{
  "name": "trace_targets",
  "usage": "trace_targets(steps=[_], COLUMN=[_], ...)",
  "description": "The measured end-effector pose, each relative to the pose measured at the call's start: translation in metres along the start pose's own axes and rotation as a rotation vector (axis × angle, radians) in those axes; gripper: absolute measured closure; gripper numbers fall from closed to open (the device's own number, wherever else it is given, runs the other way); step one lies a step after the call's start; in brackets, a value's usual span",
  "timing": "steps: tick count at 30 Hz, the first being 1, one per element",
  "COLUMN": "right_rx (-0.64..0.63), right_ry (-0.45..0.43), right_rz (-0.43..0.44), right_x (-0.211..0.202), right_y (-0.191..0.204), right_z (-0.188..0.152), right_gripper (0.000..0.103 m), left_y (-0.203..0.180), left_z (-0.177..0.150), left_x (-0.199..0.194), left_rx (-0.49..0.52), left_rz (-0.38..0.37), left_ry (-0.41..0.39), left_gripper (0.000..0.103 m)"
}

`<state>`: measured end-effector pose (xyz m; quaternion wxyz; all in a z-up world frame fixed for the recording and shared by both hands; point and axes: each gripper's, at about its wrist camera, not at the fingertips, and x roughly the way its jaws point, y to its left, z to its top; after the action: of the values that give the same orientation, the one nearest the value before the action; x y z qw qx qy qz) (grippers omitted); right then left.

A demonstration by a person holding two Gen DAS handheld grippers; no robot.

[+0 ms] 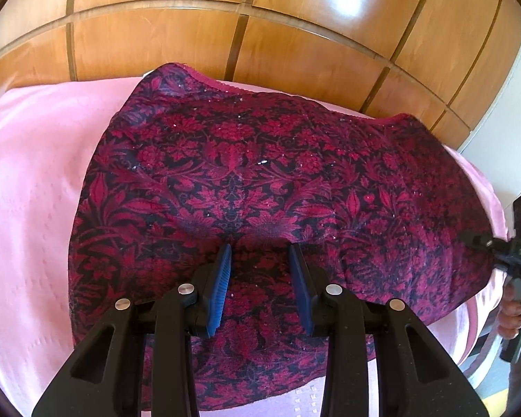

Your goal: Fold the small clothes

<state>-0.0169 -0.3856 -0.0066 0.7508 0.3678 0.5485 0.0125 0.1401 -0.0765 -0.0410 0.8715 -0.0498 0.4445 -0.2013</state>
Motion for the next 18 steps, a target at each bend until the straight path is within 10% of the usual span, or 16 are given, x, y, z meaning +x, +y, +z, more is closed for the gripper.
trace_targets(steps=[7, 14, 18], right_rx=[0.029, -0.030, 0.015], right_ry=[0.039, 0.019, -0.006], right_rz=[-0.004, -0.063, 0.042], right_x=[0.019, 0.013, -0.003], right_y=[-0.017, 0.008, 0.025], right_z=[-0.017, -0.016, -0.011], right_gripper=[0.029, 0.058, 0.066], left_y=[0.005, 0.006, 0.020], left_z=[-0.003, 0.000, 0.003], left_x=[-0.002, -0.003, -0.005], left_rx=[0.000, -0.001, -0.044], left_rz=[-0.015, -0.029, -0.096], left_ry=[-0.003, 0.000, 0.009], left_gripper=[0.070, 0.070, 0.070])
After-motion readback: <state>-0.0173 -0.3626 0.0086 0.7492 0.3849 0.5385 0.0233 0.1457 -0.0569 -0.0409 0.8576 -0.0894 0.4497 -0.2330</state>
